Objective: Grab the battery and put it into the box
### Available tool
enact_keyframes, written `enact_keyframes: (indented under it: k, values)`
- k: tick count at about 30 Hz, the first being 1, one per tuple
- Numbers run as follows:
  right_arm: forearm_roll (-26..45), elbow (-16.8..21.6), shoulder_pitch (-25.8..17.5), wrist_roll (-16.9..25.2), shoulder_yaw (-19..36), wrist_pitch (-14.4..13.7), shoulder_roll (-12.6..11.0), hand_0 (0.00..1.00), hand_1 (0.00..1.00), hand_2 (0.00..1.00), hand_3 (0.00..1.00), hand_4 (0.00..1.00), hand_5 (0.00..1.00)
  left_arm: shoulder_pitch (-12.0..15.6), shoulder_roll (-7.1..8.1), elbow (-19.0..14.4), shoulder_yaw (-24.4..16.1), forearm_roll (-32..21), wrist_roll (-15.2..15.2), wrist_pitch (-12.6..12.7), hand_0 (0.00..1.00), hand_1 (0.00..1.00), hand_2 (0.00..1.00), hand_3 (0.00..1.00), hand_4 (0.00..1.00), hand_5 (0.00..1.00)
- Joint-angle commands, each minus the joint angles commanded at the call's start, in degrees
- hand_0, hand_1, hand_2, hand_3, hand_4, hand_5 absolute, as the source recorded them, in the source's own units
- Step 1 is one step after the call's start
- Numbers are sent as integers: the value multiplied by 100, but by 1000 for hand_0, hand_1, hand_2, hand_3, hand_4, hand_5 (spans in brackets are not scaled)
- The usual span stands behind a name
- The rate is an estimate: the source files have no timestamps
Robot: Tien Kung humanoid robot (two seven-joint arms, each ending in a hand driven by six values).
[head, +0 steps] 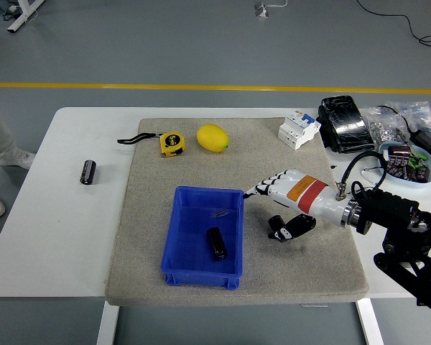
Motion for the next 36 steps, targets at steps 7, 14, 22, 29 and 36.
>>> enact_keyframes:
  k: [7,14,22,29,36]
  values:
    - [7,-183,26,12,-134,-40,23,575,641,740,787,980,216,20,-5,-2,-21,40,17,-10,725,667,704,622,661,629]
    - [-24,-592,144,52,-321,-104,146,573,640,739,783,979,220,19,-7,-2,-5,14,7,-5,726,667,705,621,660,629]
    - [17,-940,197,113,-461,-189,201,565,639,737,773,975,221,11,-13,-3,12,-25,-7,-1,725,668,706,622,661,630]
    - [59,-1176,203,161,-494,-256,230,548,629,729,742,960,215,13,-15,-7,1,2,6,-9,726,669,708,623,661,630]
    - [66,-1243,198,166,-481,-265,179,518,596,697,607,886,190,10,-9,-6,-1,3,7,-10,726,667,707,623,661,633]
